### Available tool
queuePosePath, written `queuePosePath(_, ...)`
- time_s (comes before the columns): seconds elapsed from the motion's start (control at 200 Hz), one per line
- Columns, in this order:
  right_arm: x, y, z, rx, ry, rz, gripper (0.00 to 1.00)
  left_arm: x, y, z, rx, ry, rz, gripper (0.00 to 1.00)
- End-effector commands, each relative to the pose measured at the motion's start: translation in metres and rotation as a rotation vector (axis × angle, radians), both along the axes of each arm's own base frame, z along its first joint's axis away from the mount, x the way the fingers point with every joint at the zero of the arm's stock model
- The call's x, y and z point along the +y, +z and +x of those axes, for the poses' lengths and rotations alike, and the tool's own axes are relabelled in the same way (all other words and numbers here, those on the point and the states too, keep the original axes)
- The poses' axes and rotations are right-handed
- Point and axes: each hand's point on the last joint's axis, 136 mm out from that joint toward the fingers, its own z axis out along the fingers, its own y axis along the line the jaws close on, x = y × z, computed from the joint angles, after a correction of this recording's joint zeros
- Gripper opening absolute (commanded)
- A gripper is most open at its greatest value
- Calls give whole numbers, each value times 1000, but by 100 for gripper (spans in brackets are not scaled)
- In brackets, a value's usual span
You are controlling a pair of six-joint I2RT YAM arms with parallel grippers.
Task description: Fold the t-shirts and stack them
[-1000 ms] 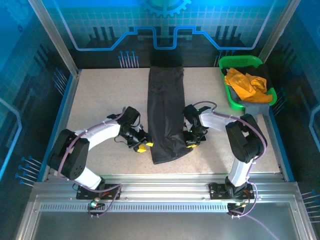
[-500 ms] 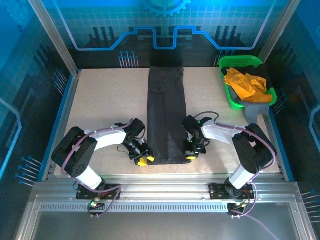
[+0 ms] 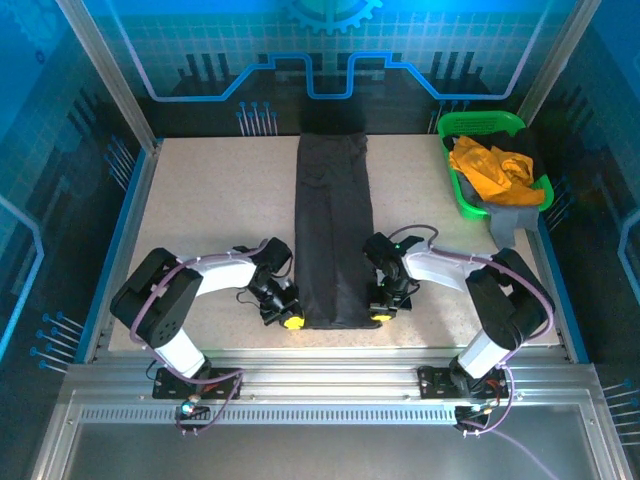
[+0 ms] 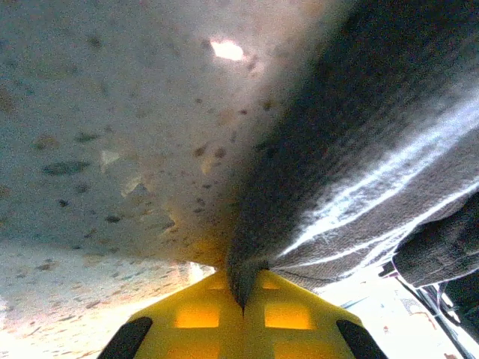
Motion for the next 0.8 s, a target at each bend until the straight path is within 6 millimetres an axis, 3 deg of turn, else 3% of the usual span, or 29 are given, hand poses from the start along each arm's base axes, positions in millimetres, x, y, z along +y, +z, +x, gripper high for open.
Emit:
queuePosePath(0.0, 1, 15, -25, 64, 18, 27, 0, 6, 2, -3, -49, -8, 18, 0)
queuePosePath(0.145, 4, 34, -26, 65, -23, 71, 0, 6, 32, -1, -99, 5, -12, 0)
queuePosePath(0.23, 12, 58, -4, 11, -67, 120, 0, 2, 55, 18, -172, 49, -32, 0)
queuePosePath(0.36, 10, 82, 31, -33, -156, 159, 0, 1, 90, 68, -305, 177, -62, 0)
queuePosePath(0.51, 10, 110, 92, -105, -254, 228, 0, 1, 126, 137, -423, 325, -125, 0)
queuePosePath(0.63, 8, 129, 146, -170, -287, 243, 0, 4, 142, 190, -483, 393, -147, 0)
queuePosePath(0.795, 6, 130, 213, -217, -317, 238, 0, 14, 149, 253, -538, 449, -160, 0)
